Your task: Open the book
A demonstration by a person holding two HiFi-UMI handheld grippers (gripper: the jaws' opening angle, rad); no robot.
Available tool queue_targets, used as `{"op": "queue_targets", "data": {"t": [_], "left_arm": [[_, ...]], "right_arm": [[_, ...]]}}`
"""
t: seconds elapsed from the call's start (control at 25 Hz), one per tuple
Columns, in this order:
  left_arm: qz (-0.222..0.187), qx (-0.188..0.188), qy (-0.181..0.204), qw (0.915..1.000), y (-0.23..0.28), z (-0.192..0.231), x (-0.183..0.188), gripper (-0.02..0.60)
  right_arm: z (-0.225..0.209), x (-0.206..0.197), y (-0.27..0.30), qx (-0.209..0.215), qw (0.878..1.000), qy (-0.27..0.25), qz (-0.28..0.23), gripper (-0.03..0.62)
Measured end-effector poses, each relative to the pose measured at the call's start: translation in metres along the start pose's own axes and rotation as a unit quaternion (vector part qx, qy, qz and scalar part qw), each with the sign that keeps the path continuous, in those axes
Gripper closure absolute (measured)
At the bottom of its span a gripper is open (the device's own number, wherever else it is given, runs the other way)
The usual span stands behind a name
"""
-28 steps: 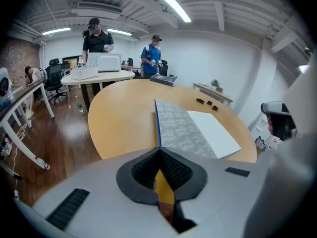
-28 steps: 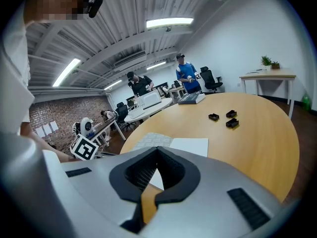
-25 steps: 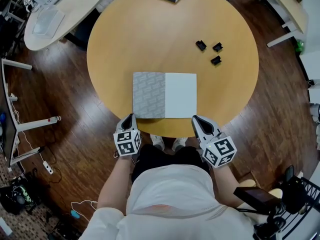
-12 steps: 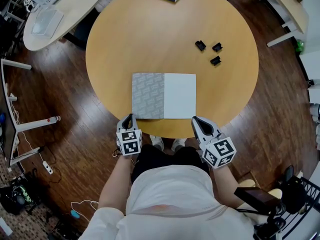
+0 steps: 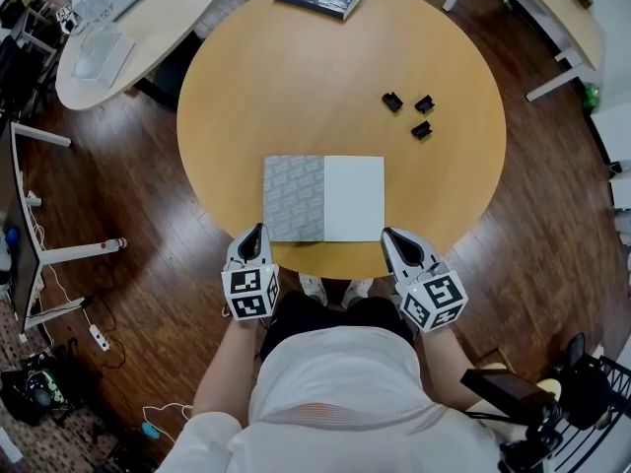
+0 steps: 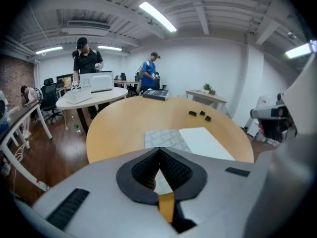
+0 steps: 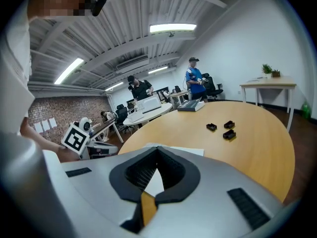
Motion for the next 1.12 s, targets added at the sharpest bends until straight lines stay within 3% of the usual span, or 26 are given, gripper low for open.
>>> {"op": "queue_targets", "data": {"t": [0.16, 0.44, 0.72, 0.92, 1.12], "left_arm": [[-0.067, -0.052, -0.006, 0.9964, -0.022, -0.018, 0.047, 0.571], [-0.153, -0.062, 0.048, 0.9851, -0.050, -0.043, 0.104, 0.571], [-0.234, -0.116, 0.026, 0.9650, -0.105, -0.076, 0.160, 0.571], [-0.258, -0.142, 0.015, 0.9556, -0.128, -0.093, 0.181, 0.571], [-0.261, -0.149, 0.016, 0.9536, -0.129, -0.102, 0.181, 0.571]], "right_arm": [[0.000, 0.019, -0.002, -0.001, 0.999, -0.023, -0.023, 0.597], [0.005, 0.069, -0.014, 0.015, 0.996, -0.031, -0.087, 0.597], [0.012, 0.121, -0.040, 0.013, 0.988, -0.065, -0.138, 0.597], [0.017, 0.132, -0.056, 0.013, 0.984, -0.088, -0.156, 0.597], [0.022, 0.141, -0.068, 0.014, 0.981, -0.104, -0.166, 0.597]]}}
Point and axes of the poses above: the fingertips, and each gripper's own axes: y forward along the fingers, z to its left, x out of its top, the point moved 7 cm from there along -y, backward along the fingers, and after that the axes turned 4 degrees about x, right-handed, at the moved point
